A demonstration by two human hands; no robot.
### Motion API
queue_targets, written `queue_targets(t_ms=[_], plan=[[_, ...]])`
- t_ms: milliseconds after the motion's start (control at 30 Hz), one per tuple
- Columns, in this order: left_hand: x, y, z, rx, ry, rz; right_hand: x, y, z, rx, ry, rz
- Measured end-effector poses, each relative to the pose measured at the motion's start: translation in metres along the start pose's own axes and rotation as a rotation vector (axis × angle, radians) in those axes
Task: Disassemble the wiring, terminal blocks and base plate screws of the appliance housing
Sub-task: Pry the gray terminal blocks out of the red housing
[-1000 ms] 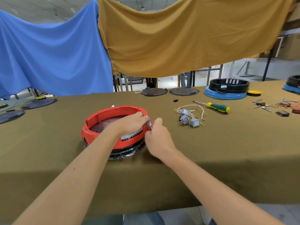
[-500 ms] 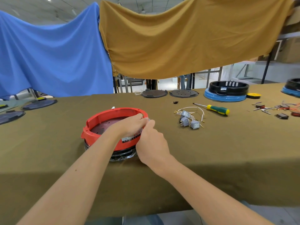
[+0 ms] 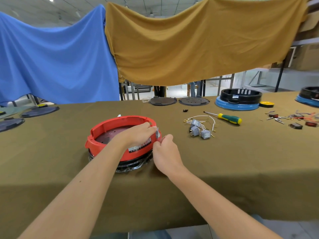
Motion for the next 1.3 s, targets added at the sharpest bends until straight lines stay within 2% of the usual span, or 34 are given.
queue_targets(t_ms=[167,300,500,633,933,1100,1300], plan=[[0.000,0.000,-0.001,0.004,-0.002,-0.001,0.000,-0.002,0.002,0.020,-0.048,-0.017],[0.001,0.001,-0.002,0.013,0.001,0.015,0.002,-0.008,-0.001,0.121,-0.140,-0.031],[0.000,0.003,-0.002,-0.004,0.028,0.028,0.025,-0.013,-0.026,0.322,-0.561,0.018],[-0.001,0.003,-0.001,-0.013,0.025,0.015,0.027,-0.010,-0.041,0.390,-0.644,0.058],[0.001,0.003,-0.001,-0.009,0.051,0.027,0.013,-0.008,-0.031,0.288,-0.507,-0.020],[0.002,0.003,-0.002,-0.011,0.037,0.039,0.004,-0.009,-0.013,0.147,-0.285,-0.098],[0.003,0.005,-0.005,-0.015,0.044,0.051,-0.005,-0.012,0.002,0.080,-0.062,-0.090]])
Point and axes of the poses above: each hand's wrist, its own y-axis away from the middle knuckle, its own x-axis out of the palm, z = x × y, the point moved 10 cm from there along -y, towards the middle knuckle, and after that the axes turned 15 degrees about x, right-handed, at the moved point
